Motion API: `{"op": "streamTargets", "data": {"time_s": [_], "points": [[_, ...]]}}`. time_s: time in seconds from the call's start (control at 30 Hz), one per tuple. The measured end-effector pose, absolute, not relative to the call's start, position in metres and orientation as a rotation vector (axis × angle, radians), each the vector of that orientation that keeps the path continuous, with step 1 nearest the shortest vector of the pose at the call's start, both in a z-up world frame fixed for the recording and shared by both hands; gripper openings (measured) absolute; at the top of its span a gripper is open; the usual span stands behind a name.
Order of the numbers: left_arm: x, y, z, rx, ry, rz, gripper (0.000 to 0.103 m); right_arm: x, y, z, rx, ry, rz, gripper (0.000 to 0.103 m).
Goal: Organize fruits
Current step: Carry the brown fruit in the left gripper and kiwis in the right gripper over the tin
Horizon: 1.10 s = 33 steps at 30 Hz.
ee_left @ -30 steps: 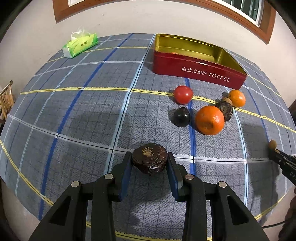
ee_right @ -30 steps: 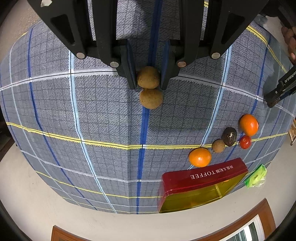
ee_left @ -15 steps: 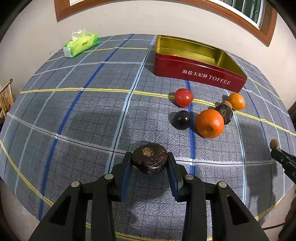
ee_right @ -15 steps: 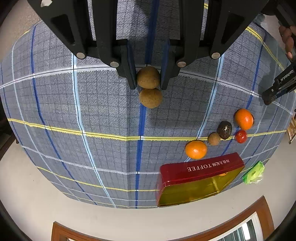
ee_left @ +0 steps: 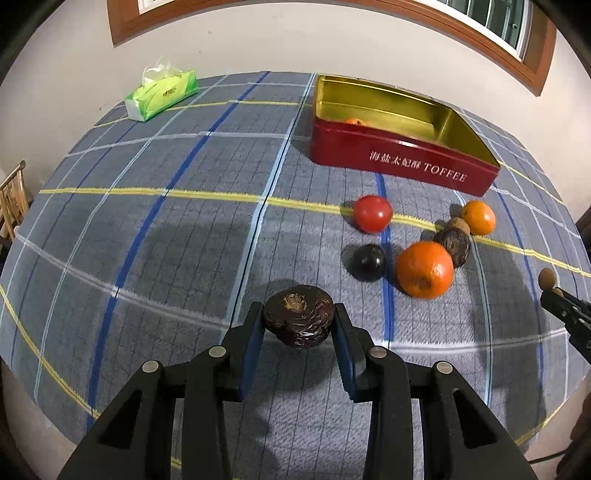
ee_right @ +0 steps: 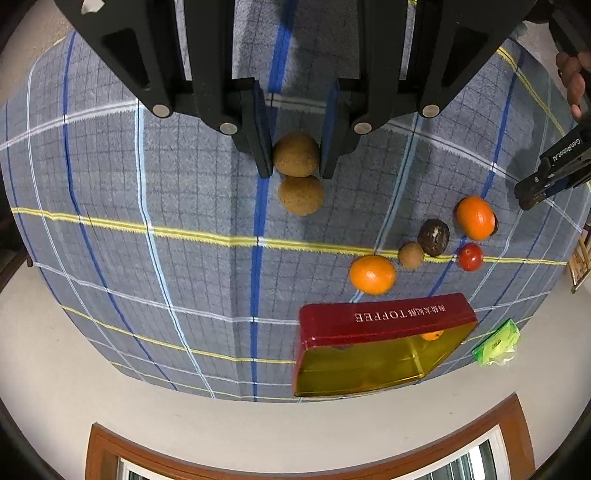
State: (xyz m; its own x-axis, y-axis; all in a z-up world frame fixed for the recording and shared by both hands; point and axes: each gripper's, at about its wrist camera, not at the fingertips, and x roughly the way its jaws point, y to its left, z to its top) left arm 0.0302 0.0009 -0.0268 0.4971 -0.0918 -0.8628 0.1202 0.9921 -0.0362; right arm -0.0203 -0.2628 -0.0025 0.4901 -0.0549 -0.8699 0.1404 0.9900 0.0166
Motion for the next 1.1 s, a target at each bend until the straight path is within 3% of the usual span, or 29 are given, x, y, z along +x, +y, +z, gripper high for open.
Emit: {"op": "streamTargets", "data": {"time_s": [1.1], "points": [[0.155, -0.03, 0.027, 0.09, 0.934, -0.219, 0.037, 0.107, -0.233, 0.041, 0.012, 0.941, 0.021, 0.023]]}}
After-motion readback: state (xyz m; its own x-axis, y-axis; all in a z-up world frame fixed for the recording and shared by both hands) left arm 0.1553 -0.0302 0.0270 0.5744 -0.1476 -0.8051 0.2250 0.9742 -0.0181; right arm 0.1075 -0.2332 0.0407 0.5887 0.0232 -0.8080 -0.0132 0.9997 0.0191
